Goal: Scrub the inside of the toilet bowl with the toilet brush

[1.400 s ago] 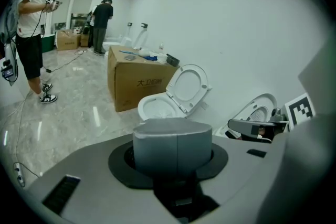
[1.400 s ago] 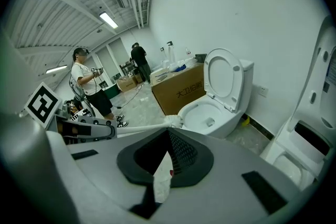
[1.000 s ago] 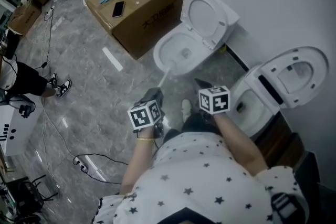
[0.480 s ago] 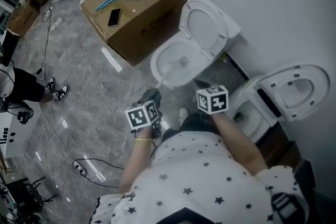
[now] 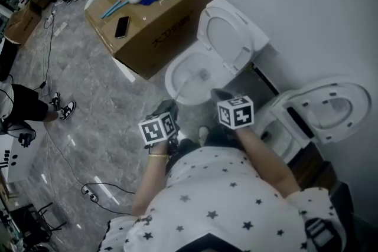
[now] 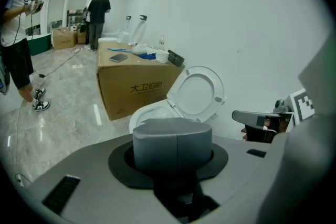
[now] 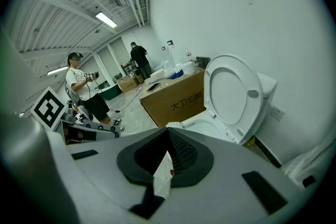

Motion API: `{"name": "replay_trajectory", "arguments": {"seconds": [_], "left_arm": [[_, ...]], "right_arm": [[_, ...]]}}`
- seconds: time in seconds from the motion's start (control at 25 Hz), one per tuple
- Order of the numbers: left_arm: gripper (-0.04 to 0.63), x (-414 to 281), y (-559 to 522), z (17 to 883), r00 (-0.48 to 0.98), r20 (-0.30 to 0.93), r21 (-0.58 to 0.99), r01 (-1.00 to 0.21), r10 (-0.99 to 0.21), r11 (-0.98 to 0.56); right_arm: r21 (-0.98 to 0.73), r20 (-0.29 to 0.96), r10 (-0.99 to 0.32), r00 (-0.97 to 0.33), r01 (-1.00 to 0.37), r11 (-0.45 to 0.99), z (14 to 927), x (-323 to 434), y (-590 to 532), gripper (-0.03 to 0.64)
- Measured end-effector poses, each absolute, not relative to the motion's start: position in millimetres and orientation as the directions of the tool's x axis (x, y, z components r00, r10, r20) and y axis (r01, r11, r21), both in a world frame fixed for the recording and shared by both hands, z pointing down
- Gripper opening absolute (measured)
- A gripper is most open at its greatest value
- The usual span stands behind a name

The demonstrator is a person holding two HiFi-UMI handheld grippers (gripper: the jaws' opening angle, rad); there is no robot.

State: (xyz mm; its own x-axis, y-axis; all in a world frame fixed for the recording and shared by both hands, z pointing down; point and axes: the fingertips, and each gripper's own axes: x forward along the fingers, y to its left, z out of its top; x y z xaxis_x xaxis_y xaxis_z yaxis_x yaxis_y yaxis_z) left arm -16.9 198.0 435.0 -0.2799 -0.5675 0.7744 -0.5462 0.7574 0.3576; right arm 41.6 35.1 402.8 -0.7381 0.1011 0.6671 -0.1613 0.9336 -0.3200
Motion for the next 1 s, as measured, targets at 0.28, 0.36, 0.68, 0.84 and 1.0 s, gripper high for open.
{"name": "replay_trajectory", "arguments": {"seconds": [0.28,0.36,0.68,0.84,1.0], "left_arm": [[0.147,-30.0,186.1,442.4,-0.243,0.790,0.352,-0.572,-0.563,0.741],[0.147,-35.7,183.7,445.7,-0.229,0.795,0.348,-0.585,-0.562,0.732],[0.147,-79.4,168.8,454.7,-0.136,0.806,0.345,-0.682,-0.576,0.644],[0.147,-104.3,156.9,458.2,-0.082,0.807,0.347,-0.734,-0.584,0.583],[0.147,-120.8,145.5,464.1,-0.023,0.809,0.357,-0.774,-0.587,0.523]], "right_arm": [[-0.332,0.679,0.081,-0.729,-0.207,0.920,408.5,45.4,28.9,0.006],[-0.336,0.683,0.070,-0.727,-0.227,0.914,410.5,46.6,28.6,0.006],[-0.347,0.704,-0.023,-0.710,-0.372,0.861,420.3,34.8,22.3,0.006],[-0.322,0.716,-0.107,-0.689,-0.463,0.826,418.0,29.3,17.6,0.006],[-0.323,0.724,-0.161,-0.671,-0.535,0.780,422.2,23.6,20.4,0.006]]}}
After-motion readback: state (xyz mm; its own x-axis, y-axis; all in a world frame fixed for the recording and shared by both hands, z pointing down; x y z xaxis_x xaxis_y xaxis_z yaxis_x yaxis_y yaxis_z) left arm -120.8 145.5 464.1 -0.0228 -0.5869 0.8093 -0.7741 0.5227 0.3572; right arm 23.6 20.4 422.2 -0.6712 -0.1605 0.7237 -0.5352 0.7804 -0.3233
